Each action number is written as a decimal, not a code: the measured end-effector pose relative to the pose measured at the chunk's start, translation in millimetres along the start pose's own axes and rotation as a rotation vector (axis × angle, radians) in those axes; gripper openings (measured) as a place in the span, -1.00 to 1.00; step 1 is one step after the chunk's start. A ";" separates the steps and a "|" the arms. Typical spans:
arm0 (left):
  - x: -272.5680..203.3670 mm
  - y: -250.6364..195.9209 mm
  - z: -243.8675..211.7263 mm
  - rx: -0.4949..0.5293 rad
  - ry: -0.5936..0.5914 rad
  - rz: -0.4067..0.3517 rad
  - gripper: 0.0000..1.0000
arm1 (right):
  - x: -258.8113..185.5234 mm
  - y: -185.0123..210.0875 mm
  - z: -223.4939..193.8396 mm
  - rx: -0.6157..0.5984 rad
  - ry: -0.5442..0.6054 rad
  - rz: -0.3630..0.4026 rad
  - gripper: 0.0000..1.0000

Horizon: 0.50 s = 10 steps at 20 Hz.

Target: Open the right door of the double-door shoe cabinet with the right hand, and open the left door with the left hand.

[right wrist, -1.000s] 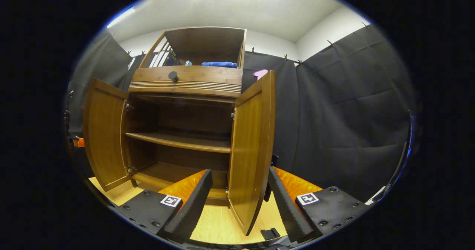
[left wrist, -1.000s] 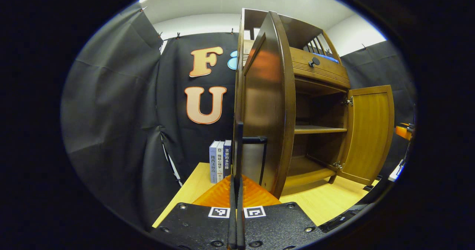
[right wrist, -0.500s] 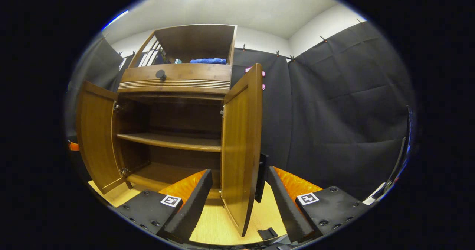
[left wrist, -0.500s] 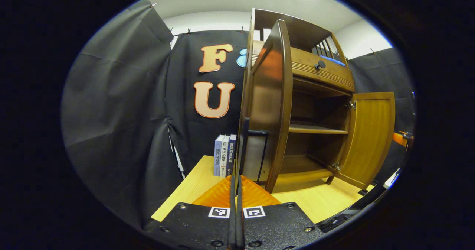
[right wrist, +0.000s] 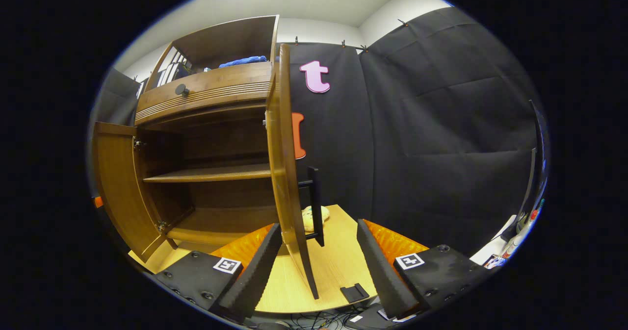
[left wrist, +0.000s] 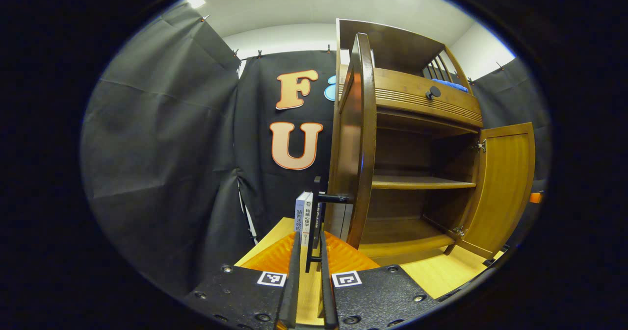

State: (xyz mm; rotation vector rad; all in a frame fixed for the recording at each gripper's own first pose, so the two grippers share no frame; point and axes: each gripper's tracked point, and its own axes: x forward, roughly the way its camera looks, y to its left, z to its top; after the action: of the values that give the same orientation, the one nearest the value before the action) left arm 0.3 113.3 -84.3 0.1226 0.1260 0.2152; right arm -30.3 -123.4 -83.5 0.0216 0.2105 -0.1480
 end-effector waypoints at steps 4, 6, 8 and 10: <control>-9.6 2.9 10.9 0.013 0.000 0.035 -0.39 | 9.1 9.2 12.7 -0.008 -0.009 0.027 0.95; -18.0 2.2 22.6 0.008 -0.019 0.043 -0.17 | 11.7 17.0 20.7 -0.014 -0.018 0.051 0.77; -25.6 -1.6 34.4 -0.005 -0.036 0.052 0.00 | 13.8 22.0 30.3 -0.021 -0.033 0.066 0.77; -32.5 -12.4 47.3 -0.013 -0.058 0.035 0.28 | 16.3 29.3 41.0 -0.017 -0.055 0.089 0.95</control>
State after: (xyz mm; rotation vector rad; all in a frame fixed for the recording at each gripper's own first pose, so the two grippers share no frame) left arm -22.1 89.0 -35.7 0.1182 0.0646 0.2467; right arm -1.7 -98.3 -46.6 0.0096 0.1557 -0.0582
